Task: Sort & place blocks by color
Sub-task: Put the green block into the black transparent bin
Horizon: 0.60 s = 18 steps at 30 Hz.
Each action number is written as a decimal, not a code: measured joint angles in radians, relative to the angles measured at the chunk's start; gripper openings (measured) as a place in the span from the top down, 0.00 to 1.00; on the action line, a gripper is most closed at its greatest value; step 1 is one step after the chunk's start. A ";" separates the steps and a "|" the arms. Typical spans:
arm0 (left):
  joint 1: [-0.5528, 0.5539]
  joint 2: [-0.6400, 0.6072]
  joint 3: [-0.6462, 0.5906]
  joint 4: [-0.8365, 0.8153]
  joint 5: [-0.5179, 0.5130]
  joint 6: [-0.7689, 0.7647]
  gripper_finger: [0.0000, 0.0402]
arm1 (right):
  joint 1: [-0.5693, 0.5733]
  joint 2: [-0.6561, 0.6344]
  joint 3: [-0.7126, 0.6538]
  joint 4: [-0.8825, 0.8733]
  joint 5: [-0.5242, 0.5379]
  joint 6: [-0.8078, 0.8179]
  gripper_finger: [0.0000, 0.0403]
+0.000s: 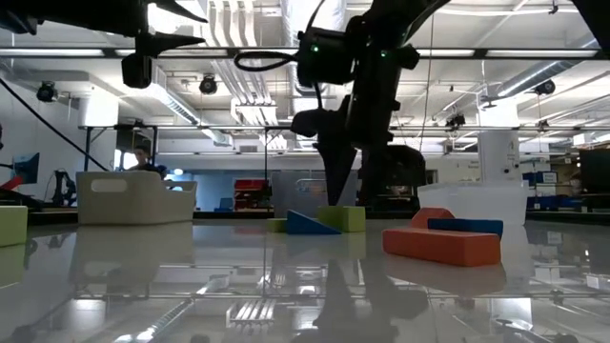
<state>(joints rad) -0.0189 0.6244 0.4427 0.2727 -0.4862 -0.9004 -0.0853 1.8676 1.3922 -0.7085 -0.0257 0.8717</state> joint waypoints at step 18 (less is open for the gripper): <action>0.000 0.014 -0.008 0.010 -0.018 -0.002 0.74 | 0.000 0.016 -0.005 0.012 0.002 -0.008 0.82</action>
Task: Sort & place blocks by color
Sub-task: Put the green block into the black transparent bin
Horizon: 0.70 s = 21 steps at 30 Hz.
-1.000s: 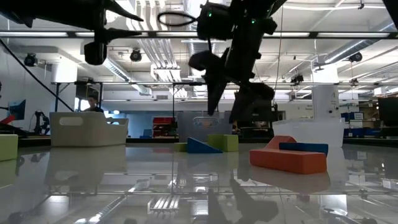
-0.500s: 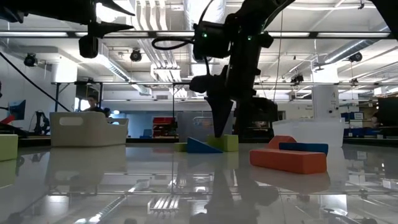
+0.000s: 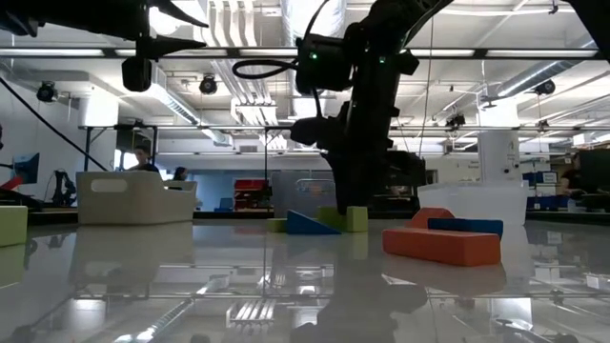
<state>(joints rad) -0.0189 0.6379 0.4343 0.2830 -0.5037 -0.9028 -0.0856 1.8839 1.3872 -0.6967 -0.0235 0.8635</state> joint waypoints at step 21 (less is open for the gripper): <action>0.000 0.003 0.001 -0.001 -0.003 0.001 0.74 | -0.020 -0.178 0.000 -0.091 -0.099 -0.022 0.94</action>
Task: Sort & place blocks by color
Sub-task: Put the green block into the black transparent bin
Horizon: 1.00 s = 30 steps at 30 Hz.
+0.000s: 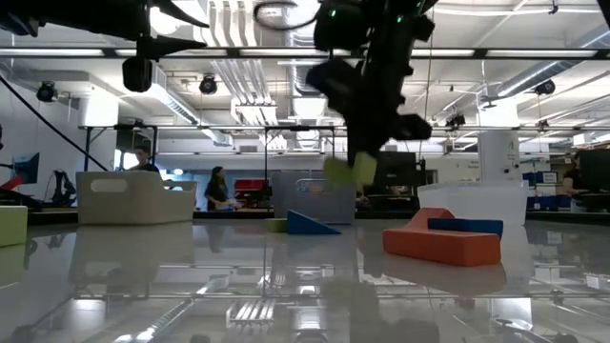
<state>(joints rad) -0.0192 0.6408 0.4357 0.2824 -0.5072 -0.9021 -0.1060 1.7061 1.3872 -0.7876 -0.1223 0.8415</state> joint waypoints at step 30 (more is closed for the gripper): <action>0.000 0.006 0.005 0.065 -0.031 -0.001 0.74 | -0.304 0.162 0.378 -0.036 0.043 -0.263 0.94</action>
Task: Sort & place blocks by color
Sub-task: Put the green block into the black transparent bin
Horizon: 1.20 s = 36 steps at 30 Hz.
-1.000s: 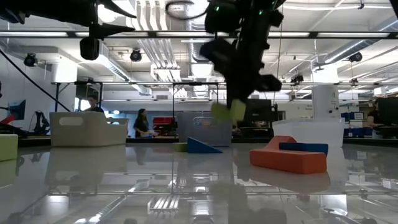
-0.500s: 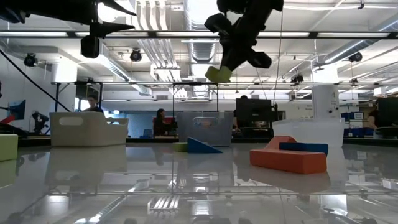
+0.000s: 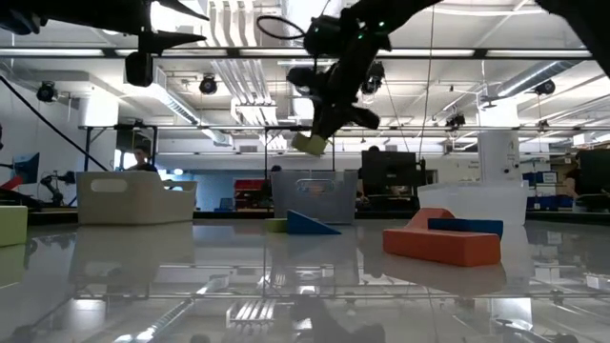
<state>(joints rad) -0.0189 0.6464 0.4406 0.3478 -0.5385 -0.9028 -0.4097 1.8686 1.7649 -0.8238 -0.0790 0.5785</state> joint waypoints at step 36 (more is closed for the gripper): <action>0.000 -0.003 -0.006 0.037 -0.028 0.000 0.74 | -0.023 0.327 0.277 -0.194 0.056 -0.172 0.91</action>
<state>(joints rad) -0.0189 0.6434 0.4351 0.3851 -0.5667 -0.9028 -0.4324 2.1960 2.0422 -1.0180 -0.0235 0.4068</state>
